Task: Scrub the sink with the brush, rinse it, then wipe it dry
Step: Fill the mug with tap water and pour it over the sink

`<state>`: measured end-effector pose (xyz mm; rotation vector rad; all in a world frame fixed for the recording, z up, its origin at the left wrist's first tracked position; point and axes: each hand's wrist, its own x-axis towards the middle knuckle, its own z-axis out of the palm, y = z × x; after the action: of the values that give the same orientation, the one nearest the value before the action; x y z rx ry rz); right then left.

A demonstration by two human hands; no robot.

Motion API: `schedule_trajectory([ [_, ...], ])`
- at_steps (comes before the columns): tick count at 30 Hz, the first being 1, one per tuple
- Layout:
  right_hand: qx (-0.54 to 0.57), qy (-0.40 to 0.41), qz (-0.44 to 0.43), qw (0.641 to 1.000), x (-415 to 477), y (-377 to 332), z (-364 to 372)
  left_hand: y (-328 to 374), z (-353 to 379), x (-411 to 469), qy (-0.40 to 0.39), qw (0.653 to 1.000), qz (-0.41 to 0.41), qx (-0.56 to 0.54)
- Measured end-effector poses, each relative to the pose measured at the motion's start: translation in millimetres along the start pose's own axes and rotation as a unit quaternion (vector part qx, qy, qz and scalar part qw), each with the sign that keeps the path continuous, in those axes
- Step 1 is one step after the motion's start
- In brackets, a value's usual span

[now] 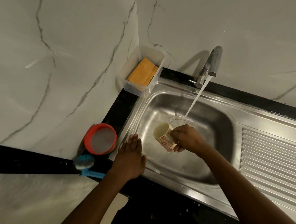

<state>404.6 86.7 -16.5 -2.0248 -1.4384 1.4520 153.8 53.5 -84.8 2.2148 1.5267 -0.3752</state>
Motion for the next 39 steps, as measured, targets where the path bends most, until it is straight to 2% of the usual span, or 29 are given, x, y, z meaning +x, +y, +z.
schedule_trajectory([
  [4,-0.193,0.034,-0.084,0.977,0.1,-14.1,9.7,3.7,6.8,-15.7,0.015,0.999,-0.019,-0.022],
  [9,-0.283,0.036,-0.171,0.943,-2.9,-43.2,40.7,2.6,17.6,-31.9,0.052,0.998,-0.042,-0.001],
  [14,-0.318,0.001,-0.229,0.920,-14.7,-48.6,59.7,-0.8,24.6,-40.6,0.052,0.994,-0.095,-0.007],
  [17,-0.323,-0.007,-0.226,0.919,-22.6,-39.5,52.4,5.2,25.0,-41.8,0.041,0.995,-0.086,-0.030],
  [19,-0.293,-0.024,-0.206,0.933,-26.2,-29.6,37.7,12.1,23.3,-43.3,0.023,0.997,-0.052,-0.044],
  [22,-0.169,-0.056,-0.150,0.972,-32.5,-10.2,9.9,20.6,23.8,-48.7,-0.011,0.999,0.008,-0.032],
  [24,-0.147,-0.052,-0.132,0.979,-39.0,-0.5,-2.7,24.2,25.1,-55.8,-0.011,0.999,0.020,-0.035],
  [28,-0.276,0.001,-0.145,0.950,-43.4,0.6,0.9,24.9,26.8,-71.3,0.019,0.998,-0.027,-0.060],
  [33,-0.335,0.024,-0.205,0.919,-47.9,-23.0,38.5,18.1,20.0,-73.4,0.040,0.987,-0.148,-0.037],
  [39,-0.349,0.010,-0.262,0.900,-55.6,-37.0,68.8,19.8,27.8,-70.1,0.045,0.986,-0.152,-0.055],
])
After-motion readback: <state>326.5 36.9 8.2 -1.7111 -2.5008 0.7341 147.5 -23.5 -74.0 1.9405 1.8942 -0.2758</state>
